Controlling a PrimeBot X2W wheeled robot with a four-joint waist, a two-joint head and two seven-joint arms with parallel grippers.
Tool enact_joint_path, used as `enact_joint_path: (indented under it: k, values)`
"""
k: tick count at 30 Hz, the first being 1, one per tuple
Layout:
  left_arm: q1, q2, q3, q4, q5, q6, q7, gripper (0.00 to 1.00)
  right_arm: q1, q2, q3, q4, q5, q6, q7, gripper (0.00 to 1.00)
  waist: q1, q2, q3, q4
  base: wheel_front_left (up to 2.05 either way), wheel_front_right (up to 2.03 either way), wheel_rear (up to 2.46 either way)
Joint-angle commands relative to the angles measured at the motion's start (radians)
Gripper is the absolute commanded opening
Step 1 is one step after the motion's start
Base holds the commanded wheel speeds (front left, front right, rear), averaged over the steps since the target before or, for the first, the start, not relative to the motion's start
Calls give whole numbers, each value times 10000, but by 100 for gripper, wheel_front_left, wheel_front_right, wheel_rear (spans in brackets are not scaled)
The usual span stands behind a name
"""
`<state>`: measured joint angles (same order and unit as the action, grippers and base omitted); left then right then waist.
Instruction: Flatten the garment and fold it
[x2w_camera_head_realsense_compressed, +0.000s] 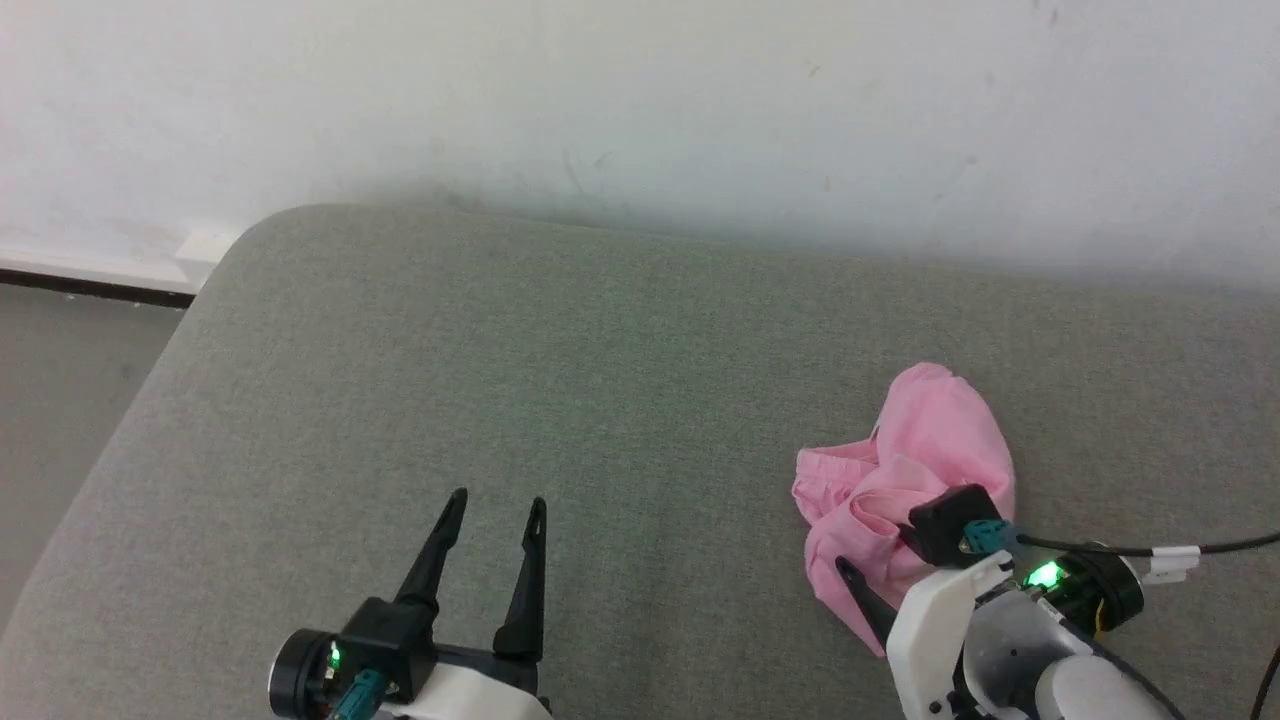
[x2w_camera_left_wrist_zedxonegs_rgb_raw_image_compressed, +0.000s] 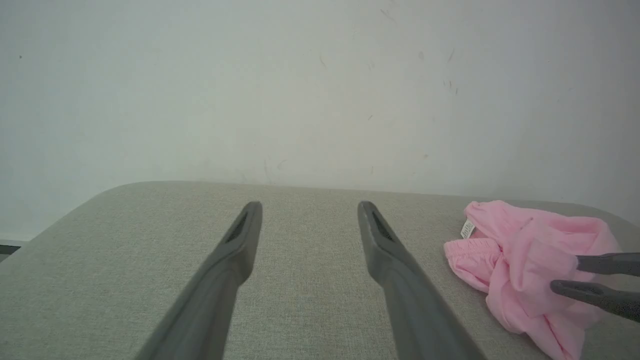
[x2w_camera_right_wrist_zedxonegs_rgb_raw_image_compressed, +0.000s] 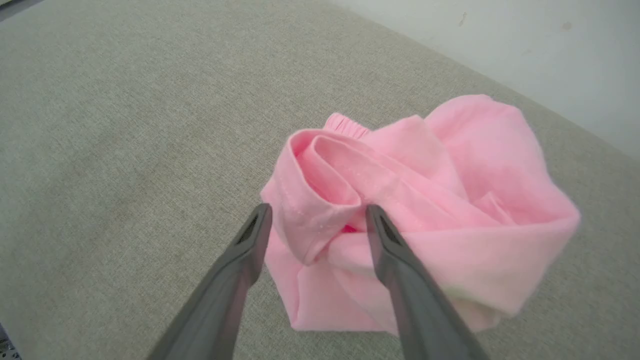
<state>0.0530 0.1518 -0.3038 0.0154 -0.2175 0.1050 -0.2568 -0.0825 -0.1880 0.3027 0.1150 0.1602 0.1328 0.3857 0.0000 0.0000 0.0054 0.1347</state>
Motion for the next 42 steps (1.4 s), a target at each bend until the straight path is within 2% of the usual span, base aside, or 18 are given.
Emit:
enact_joint_path:
  k: [1, 7, 9, 14, 17, 22, 27, 28, 29, 30, 35, 40, 42]
  values:
    - [-180, -38, 6, 28, 106, -61, -49, 100, -155, -40, 41, 36, 35, -21, 66, 100, 0, 0, 186, 242, 0, 0, 0]
    - [-284, -266, 132, 203, 286, -285, -49, 100, -733, -80, 169, 499, 299, -21, 970, 100, 0, 0, 401, 600, 0, 0, 0]
    - [-276, -310, 192, 259, 339, -345, -49, 100, -832, -101, 161, 565, 361, -21, 1008, 0, 0, 0, 423, 610, 0, 0, 0]
    - [-211, -375, 491, 286, 426, -417, -49, 100, -708, 56, -248, 98, 786, -21, 721, 0, 0, 0, 416, 95, 0, 0, 0]
    - [-183, -425, 636, 277, 475, -465, -49, 100, -189, 271, -945, -678, 1358, -21, 693, 0, 0, 0, 342, -423, 0, 0, 0]
    - [-280, -500, 773, 275, 578, -610, -49, 100, 1172, 518, -3136, -2010, 1733, -21, 1033, 0, 0, 0, 291, -1207, 0, 0, 0]
    - [-456, -589, 798, 311, 686, -765, -49, 100, 1799, 860, -5526, -1911, 947, -21, 1109, 0, 0, 0, 405, -1785, 0, 0, 0]
    - [-492, -612, 769, 346, 710, -806, -49, 100, 1811, 908, -5836, -1678, 689, -21, 1062, 11, 0, 0, 423, -1843, 0, 0, 0]
    - [-529, -637, 736, 382, 734, -842, -49, 100, 1792, 957, -6134, -1433, 401, -21, 962, 47, 0, 0, 444, -1883, 0, 0, 0]
    - [-565, -663, 701, 421, 750, -874, -49, 100, 1744, 1017, -6429, -1227, 69, -21, 814, 100, 0, 0, 455, -1903, 0, 0, 0]
    - [-739, -748, 597, 692, 811, -1052, -49, 100, 1290, 1270, -6823, -920, -1287, -21, -535, 100, 0, 0, 489, -2029, 0, 0, 0]
    - [-1015, -824, 150, 1355, 692, -1518, -4, 100, 1021, 1365, -5965, -1203, -1094, -21, -1926, 100, 0, 0, 577, -2177, 0, 0, 0]
    - [-1355, -871, -195, 1700, 508, -1767, 322, 100, 1011, 1371, -5636, -1329, -922, -21, -2260, 100, 0, 0, 729, -2243, 0, 0, 0]
